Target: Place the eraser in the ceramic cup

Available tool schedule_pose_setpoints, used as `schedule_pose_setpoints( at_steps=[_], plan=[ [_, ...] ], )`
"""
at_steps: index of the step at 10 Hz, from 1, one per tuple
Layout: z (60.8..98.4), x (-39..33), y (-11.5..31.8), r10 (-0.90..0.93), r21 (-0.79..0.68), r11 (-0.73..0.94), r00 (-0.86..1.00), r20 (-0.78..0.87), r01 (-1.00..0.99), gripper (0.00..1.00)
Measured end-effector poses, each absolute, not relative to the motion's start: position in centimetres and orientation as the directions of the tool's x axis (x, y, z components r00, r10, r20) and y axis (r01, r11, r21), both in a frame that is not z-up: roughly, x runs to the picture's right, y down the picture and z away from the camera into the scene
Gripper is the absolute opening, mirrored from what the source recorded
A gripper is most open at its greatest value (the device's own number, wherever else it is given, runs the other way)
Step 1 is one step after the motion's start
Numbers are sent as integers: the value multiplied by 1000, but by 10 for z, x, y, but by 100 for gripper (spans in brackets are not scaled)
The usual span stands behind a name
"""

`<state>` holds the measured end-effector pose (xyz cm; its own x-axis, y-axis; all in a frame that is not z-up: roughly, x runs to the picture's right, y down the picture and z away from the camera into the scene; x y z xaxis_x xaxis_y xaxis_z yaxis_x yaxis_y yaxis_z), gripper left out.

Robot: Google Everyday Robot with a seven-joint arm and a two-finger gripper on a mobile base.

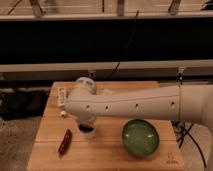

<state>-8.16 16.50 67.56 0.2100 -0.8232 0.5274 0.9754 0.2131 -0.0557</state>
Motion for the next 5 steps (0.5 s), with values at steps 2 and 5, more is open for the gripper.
schedule_pose_setpoints(
  at_steps=[2, 5],
  plan=[
    [675, -83, 166, -820, -48, 214, 207, 534, 976, 31],
    [675, -83, 166, -818, -34, 219, 202, 538, 975, 29]
  ],
)
